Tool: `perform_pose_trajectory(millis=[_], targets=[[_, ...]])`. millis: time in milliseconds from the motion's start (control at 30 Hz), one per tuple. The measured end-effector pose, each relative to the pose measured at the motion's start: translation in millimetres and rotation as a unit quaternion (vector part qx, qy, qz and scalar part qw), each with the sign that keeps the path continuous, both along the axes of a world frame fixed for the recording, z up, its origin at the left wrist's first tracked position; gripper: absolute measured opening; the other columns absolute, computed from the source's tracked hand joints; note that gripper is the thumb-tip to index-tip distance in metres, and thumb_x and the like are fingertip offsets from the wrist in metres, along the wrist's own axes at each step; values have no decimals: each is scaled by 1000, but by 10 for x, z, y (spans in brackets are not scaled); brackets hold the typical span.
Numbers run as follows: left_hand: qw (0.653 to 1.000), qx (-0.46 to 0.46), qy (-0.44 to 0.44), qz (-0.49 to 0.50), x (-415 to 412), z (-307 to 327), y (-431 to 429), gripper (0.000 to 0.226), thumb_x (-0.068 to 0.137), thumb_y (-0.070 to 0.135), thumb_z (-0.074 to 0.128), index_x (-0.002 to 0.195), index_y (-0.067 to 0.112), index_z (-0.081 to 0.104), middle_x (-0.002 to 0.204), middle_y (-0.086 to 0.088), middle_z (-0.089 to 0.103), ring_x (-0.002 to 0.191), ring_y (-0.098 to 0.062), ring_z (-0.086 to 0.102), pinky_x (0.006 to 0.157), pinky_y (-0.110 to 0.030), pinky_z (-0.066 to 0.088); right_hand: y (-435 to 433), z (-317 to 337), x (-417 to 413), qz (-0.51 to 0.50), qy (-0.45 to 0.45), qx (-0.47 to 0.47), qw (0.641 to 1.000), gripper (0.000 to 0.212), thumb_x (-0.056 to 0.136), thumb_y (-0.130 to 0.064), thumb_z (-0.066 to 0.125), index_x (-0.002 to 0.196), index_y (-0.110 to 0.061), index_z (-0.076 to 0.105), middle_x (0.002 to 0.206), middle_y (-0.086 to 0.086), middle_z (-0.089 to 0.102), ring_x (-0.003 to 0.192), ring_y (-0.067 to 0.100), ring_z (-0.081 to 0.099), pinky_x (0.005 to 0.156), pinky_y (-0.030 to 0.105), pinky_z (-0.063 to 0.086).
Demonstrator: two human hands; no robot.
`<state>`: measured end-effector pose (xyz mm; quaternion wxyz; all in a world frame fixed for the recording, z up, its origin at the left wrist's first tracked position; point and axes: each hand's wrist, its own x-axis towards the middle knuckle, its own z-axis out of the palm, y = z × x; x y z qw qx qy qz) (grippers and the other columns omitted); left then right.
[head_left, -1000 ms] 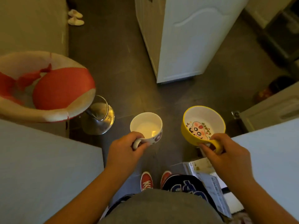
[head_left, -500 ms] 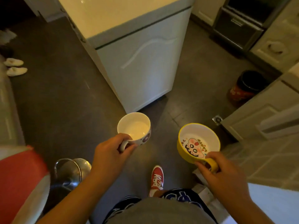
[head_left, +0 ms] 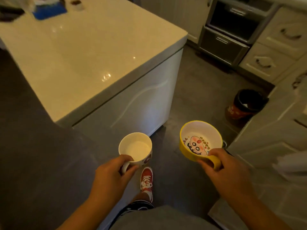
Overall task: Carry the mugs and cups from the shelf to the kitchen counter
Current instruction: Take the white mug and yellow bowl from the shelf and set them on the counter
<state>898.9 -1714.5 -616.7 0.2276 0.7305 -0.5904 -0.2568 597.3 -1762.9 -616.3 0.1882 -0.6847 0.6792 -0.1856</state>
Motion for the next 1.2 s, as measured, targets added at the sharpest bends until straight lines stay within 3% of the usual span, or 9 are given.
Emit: perform_pose_trajectory(millis=[233, 367, 467, 600, 733, 833, 1000, 1133, 1200], targets=[[990, -18, 1, -143, -223, 39, -1567, 23, 71, 21, 85, 90, 21, 73, 76, 3, 74, 61, -7, 61, 57, -11, 42, -550, 136, -199, -151, -20, 71, 986, 35, 65, -50, 79, 76, -53, 46, 72, -14, 58, 63, 12, 58, 53, 26, 47], [977, -29, 30, -211, -760, 83, -2320, 19, 72, 25, 84, 86, 23, 72, 72, 2, 73, 61, -14, 66, 55, -27, 54, -668, 170, -511, -252, -69, 91, 961, 42, 64, -48, 79, 80, -66, 45, 68, -21, 54, 61, 6, 55, 54, 22, 43], [962, -43, 30, -268, -1260, 52, -2837, 19, 74, 31, 79, 89, 20, 73, 75, -1, 74, 63, -17, 68, 57, -35, 58, -805, 68, -879, -305, -96, 93, 943, 40, 66, -31, 85, 73, -51, 51, 70, -15, 56, 62, 12, 58, 54, 24, 44], [950, -37, 32, -309, -1973, 12, -3453, 21, 75, 24, 81, 93, 18, 73, 80, -2, 75, 68, -15, 68, 63, -37, 59, -1152, -26, -1432, -329, -86, 92, 936, 44, 63, -30, 87, 69, -46, 47, 71, -14, 56, 66, 14, 57, 55, 21, 42], [950, -36, 18, -311, -2545, 39, -3980, 21, 75, 26, 80, 93, 18, 73, 79, 1, 74, 68, -11, 67, 63, -35, 59, -1706, -11, -2010, -298, -19, 90, 950, 39, 60, -39, 87, 70, -47, 49, 71, -7, 61, 68, 19, 61, 56, 24, 42], [956, -26, 1, -291, -2765, 106, -4298, 23, 74, 29, 80, 94, 20, 73, 78, 4, 73, 66, -7, 65, 62, -28, 57, -2238, 25, -2359, -260, -3, 62, 964, 31, 59, -36, 88, 77, -31, 63, 70, -5, 65, 64, 17, 62, 52, 19, 42], [974, -11, -14, -228, -2843, 213, -4769, 23, 73, 27, 80, 94, 23, 72, 79, 6, 72, 66, -4, 63, 62, -23, 55, -3339, 63, -2613, -188, -9, 65, 980, 34, 65, -41, 84, 81, -37, 53, 76, -3, 68, 63, 11, 53, 48, 12, 36], [986, 1, -31, -161, -2800, 165, -5175, 24, 72, 22, 82, 93, 20, 72, 80, 3, 73, 67, -11, 64, 62, -29, 56, -4226, 46, -2652, -136, -2, 33, 990, 33, 66, -42, 83, 85, -31, 58, 76, 0, 70, 63, 19, 61, 48, 28, 52], [991, 7, -36, -131, -2767, 84, -5454, 25, 71, 21, 84, 92, 19, 72, 79, 0, 74, 66, -13, 65, 61, -31, 58, -4735, 14, -2636, -113, 5, 7, 994, 36, 64, -43, 84, 84, -32, 56, 71, -2, 69, 57, 14, 55, 44, 22, 47]])
